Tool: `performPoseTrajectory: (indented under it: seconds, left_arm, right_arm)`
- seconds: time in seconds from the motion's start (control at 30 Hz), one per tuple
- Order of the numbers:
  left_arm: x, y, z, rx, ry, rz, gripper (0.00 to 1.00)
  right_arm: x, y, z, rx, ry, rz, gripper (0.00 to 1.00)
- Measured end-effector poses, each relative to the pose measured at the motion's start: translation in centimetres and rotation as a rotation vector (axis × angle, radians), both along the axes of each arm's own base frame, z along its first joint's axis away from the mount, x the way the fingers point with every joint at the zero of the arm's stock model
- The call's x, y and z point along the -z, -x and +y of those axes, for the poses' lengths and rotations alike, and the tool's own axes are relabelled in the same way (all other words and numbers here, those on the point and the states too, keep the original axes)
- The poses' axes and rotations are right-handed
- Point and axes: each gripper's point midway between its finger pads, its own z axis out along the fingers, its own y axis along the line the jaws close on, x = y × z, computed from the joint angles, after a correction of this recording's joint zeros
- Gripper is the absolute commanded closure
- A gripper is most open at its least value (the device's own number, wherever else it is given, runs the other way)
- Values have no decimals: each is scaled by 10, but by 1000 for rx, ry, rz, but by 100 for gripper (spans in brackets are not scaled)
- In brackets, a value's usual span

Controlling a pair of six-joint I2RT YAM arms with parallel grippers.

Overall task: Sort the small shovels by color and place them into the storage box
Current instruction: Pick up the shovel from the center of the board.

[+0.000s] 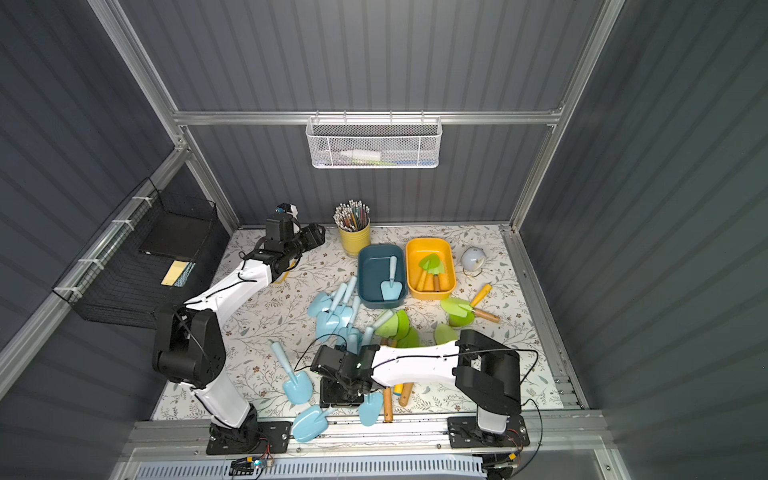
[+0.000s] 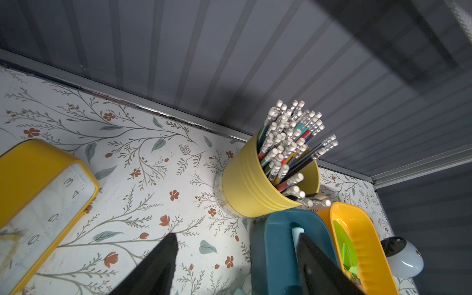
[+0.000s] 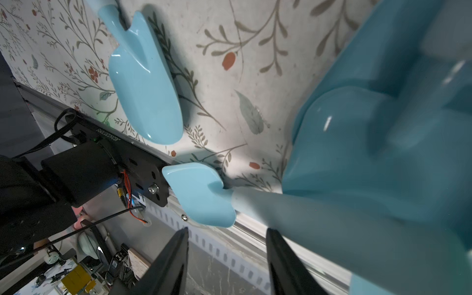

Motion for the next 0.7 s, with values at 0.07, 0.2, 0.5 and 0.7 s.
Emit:
performPoseTrajectory:
  seconds: [0.07, 0.2, 0.5, 0.7]
  left_arm:
    - [-4, 5, 1, 2, -1, -9, 23]
    - [-10, 7, 1, 5, 6, -30, 23]
    - [-7, 9, -2, 14, 7, -27, 22]
    - [-8, 11, -7, 22, 8, -30, 21]
  right_arm:
    - [-1, 5, 4, 19, 0, -1, 47]
    - [-5, 17, 17, 34, -15, 7, 47]
    - [17, 24, 18, 92, 14, 49, 47]
    - [36, 19, 4, 166, 46, 65, 48]
